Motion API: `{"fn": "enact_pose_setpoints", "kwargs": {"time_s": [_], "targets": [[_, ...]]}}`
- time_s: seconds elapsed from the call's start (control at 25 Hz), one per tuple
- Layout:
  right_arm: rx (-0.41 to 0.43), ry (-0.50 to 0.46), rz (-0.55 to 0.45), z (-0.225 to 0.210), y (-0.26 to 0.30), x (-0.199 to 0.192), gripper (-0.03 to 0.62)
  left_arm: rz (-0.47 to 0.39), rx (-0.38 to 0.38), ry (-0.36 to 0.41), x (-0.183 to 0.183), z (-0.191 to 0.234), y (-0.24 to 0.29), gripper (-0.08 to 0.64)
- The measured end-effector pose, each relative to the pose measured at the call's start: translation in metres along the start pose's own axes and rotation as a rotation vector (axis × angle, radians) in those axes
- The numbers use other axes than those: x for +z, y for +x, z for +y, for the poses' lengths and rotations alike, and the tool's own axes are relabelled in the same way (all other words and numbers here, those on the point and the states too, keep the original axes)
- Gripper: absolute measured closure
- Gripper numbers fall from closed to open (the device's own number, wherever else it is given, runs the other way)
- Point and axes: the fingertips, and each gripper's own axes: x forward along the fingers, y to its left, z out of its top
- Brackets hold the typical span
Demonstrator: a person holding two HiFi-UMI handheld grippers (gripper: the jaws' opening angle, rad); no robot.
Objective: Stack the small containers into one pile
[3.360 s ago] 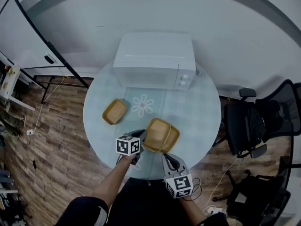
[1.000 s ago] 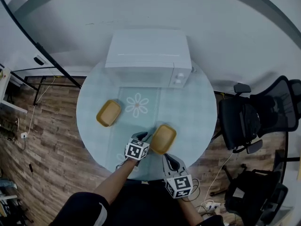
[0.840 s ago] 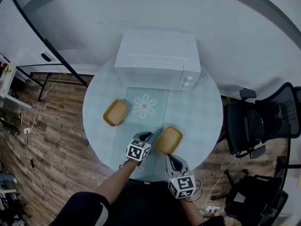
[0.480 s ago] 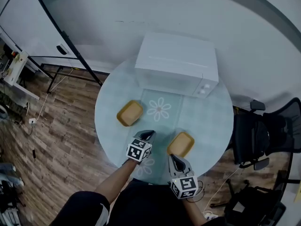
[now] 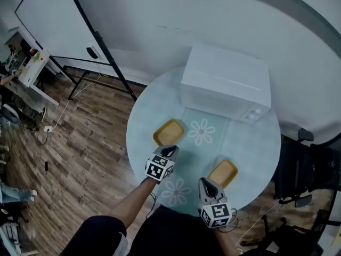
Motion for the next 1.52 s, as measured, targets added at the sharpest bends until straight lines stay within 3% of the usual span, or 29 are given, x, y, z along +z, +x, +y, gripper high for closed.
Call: {"fn": "enact_pose_setpoints", "kwargs": {"time_s": [0.16, 0.48, 0.96, 1.32, 1.52], "targets": [[-0.001, 0.001, 0.004, 0.006, 0.012, 0.005, 0.566, 0.009, 0.008, 0.018, 0.000, 0.025, -0.003, 0.525], [-0.029, 0.019, 0.016, 0.006, 0.030, 0.008, 0.566, 0.048, 0.015, 0.061, 0.001, 0.069, 0.008, 0.439], [-0.086, 0.048, 0.054, 0.000, 0.042, 0.003, 0.566, 0.134, 0.037, 0.116, -0.011, 0.134, 0.040, 0.431], [-0.123, 0.063, 0.079, -0.002, 0.044, -0.004, 0.566, 0.256, 0.002, 0.171, -0.031, 0.161, 0.066, 0.431], [-0.130, 0.071, 0.087, 0.000, 0.046, -0.007, 0.566, 0.283, -0.012, 0.186, -0.036, 0.168, 0.080, 0.431]]}}
